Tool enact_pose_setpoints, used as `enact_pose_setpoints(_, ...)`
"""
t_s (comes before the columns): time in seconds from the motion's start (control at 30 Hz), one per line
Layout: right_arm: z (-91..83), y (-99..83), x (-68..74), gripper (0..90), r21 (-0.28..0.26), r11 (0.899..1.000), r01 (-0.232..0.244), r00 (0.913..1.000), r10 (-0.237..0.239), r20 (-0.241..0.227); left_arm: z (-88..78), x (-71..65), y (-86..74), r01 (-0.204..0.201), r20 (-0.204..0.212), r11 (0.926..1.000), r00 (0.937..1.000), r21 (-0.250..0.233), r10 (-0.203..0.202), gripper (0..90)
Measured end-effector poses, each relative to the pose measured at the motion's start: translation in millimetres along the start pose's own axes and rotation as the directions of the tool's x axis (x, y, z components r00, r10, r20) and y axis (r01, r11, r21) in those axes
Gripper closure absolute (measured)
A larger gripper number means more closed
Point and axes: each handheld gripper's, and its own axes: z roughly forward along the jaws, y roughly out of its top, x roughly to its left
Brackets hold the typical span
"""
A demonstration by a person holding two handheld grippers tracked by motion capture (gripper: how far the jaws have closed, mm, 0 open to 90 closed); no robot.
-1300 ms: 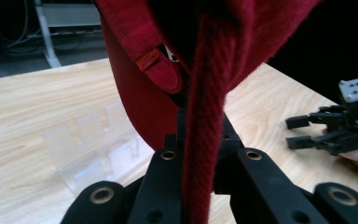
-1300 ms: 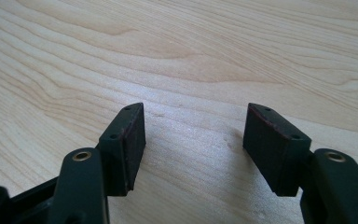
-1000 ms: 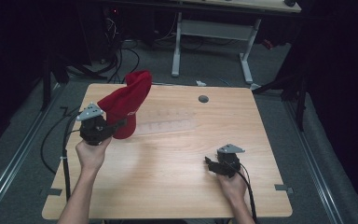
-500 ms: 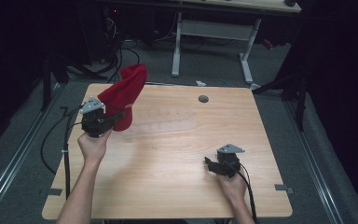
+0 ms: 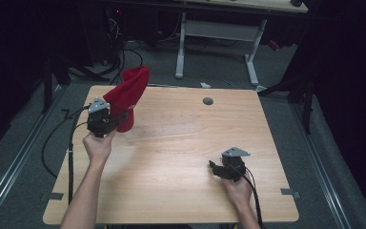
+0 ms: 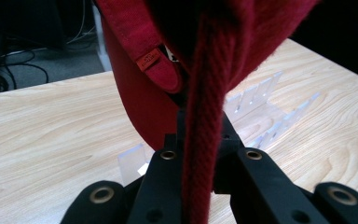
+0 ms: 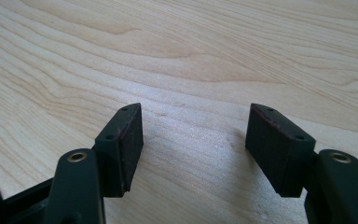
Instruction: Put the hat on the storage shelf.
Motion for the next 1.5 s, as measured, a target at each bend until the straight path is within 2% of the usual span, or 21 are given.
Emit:
enact_pose_setpoints(0.13,0.0,0.0,0.0,36.9,0.000,1.000,0.000,1.0000,0.000,0.000,3.6,2.6,-5.0,0.002,-0.010,1.0000,0.9999,0.001,-0.002,85.2)
enact_pose_setpoints(0.27,-0.1,0.0,-0.2,36.6,0.000,1.000,-0.001,1.0000,0.001,-0.003,5.6,5.8,-7.5,0.030,-0.017,0.9995,0.9994,-0.014,-0.030,85.1)
enact_pose_setpoints(0.5,0.0,0.0,-0.1,36.5,0.001,1.000,0.002,1.0000,-0.002,-0.001,4.9,11.2,-14.0,0.055,-0.020,0.9982,0.9983,-0.023,-0.055,85.0)
enact_pose_setpoints(0.6,0.0,0.0,0.0,36.5,0.001,1.000,0.002,1.0000,-0.002,-0.001,3.2,14.1,-15.7,0.064,-0.022,0.9978,0.9977,-0.016,-0.065,84.9)
enact_pose_setpoints(0.8,0.0,-0.1,0.0,36.5,0.000,1.000,0.002,1.0000,-0.002,-0.001,3.1,14.4,-26.1,0.054,-0.044,0.9985,0.9975,-0.008,-0.055,84.7)
enact_pose_setpoints(1.0,0.0,0.0,0.1,36.5,0.001,1.000,0.002,1.0000,-0.002,-0.001,-2.1,22.7,-35.0,0.084,-0.049,0.9964,0.9953,0.009,-0.083,84.9)
enact_pose_setpoints(1.2,0.0,0.0,0.1,36.5,0.001,1.000,0.002,1.0000,-0.002,-0.002,-4.3,21.5,-38.6,0.073,-0.056,0.9967,0.9959,0.035,-0.071,84.1)
enact_pose_setpoints(1.3,0.0,0.0,0.1,36.4,0.001,1.000,0.002,1.0000,-0.002,-0.002,-4.9,21.1,-38.9,0.063,-0.066,0.9972,0.9960,0.041,-0.060,78.9)
enact_pose_setpoints(1.33,0.0,0.0,0.1,36.4,0.001,1.000,0.002,1.0000,-0.002,-0.002,-5.5,21.1,-38.9,0.060,-0.072,0.9972,0.9958,0.045,-0.056,72.7)
enact_pose_setpoints(1.37,0.0,0.0,0.1,36.4,0.001,1.000,0.002,1.0000,-0.002,-0.002,-6.0,20.9,-38.7,0.058,-0.074,0.9972,0.9957,0.047,-0.055,72.7)
enact_pose_setpoints(1.5,0.0,0.0,0.1,36.4,0.001,1.000,0.002,1.0000,-0.002,-0.002,-9.3,19.9,-37.9,0.043,-0.087,0.9974,0.9955,0.058,-0.038,62.0)
